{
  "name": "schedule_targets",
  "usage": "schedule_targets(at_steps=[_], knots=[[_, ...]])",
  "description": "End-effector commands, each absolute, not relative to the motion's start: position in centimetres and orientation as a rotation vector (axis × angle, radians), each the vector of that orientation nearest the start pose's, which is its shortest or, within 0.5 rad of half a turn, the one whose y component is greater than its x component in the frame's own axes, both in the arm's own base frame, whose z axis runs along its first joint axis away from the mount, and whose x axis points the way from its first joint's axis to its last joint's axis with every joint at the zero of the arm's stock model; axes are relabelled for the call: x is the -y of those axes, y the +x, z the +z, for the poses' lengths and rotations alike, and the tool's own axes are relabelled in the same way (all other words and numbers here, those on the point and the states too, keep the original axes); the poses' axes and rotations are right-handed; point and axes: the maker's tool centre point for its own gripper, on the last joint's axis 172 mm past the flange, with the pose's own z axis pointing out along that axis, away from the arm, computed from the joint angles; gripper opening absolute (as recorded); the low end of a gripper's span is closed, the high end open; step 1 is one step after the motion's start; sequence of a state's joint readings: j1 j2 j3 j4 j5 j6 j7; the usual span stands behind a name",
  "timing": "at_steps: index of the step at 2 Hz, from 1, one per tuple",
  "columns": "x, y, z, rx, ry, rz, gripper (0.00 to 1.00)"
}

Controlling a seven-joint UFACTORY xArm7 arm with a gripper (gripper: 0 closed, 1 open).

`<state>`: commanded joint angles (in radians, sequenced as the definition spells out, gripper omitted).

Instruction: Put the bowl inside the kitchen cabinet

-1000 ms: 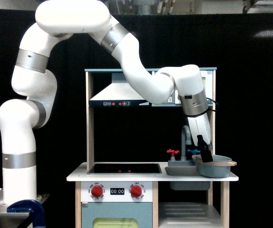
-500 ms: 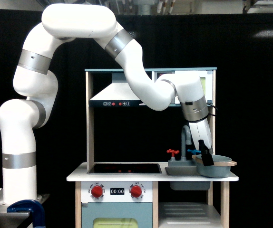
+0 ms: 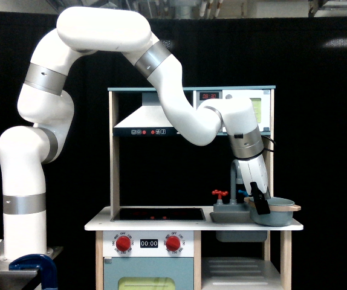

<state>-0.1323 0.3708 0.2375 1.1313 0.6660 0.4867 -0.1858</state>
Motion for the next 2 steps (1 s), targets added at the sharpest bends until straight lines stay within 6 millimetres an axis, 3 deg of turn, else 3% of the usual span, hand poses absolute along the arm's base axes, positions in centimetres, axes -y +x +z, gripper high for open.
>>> schedule_targets(at_steps=[1, 2], knots=[[-11.5, 60.1, 9.6, -0.386, -2.633, -0.367, 1.0], [-12.1, 60.4, 8.8, -0.386, -2.633, -0.367, 0.0]])
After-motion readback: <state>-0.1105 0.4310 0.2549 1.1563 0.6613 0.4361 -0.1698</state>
